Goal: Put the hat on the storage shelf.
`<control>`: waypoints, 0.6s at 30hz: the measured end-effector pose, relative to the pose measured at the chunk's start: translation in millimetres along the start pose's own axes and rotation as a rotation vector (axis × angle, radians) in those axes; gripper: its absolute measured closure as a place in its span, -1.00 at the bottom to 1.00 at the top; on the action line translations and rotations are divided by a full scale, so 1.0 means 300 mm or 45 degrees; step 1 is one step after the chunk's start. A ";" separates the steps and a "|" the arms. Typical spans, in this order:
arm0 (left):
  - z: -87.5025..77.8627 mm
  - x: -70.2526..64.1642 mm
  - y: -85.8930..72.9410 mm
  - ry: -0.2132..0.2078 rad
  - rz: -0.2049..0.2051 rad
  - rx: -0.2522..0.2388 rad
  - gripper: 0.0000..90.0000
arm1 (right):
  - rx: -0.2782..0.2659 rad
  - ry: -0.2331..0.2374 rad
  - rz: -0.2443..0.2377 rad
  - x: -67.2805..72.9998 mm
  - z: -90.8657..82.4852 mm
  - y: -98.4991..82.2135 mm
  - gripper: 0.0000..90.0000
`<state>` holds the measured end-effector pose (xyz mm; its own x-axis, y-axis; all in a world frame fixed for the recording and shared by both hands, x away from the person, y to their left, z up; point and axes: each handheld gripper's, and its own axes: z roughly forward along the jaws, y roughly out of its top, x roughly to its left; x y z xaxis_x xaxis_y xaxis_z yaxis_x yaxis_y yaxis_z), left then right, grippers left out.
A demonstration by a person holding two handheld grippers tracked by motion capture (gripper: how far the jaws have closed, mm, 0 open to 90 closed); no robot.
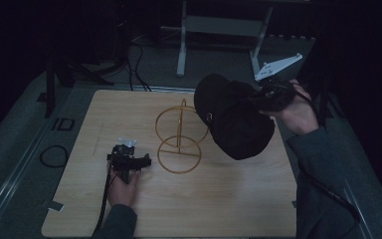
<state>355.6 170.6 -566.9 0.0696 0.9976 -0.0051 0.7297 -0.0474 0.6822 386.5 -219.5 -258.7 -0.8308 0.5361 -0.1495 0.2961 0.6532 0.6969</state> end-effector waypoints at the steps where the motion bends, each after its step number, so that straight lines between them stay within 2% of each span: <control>1: 0.000 0.000 0.000 0.000 0.000 0.000 -0.98 | -0.004 0.002 0.000 0.000 0.000 0.002 0.92; 18: 0.000 -0.001 0.000 0.000 -0.001 0.000 -0.98 | -0.024 0.017 -0.026 0.023 0.011 0.049 0.92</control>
<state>355.5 170.2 -566.9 0.0691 0.9976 -0.0053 0.7298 -0.0469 0.6821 386.5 -204.5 -251.9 -0.8427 0.5156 -0.1549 0.2700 0.6536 0.7070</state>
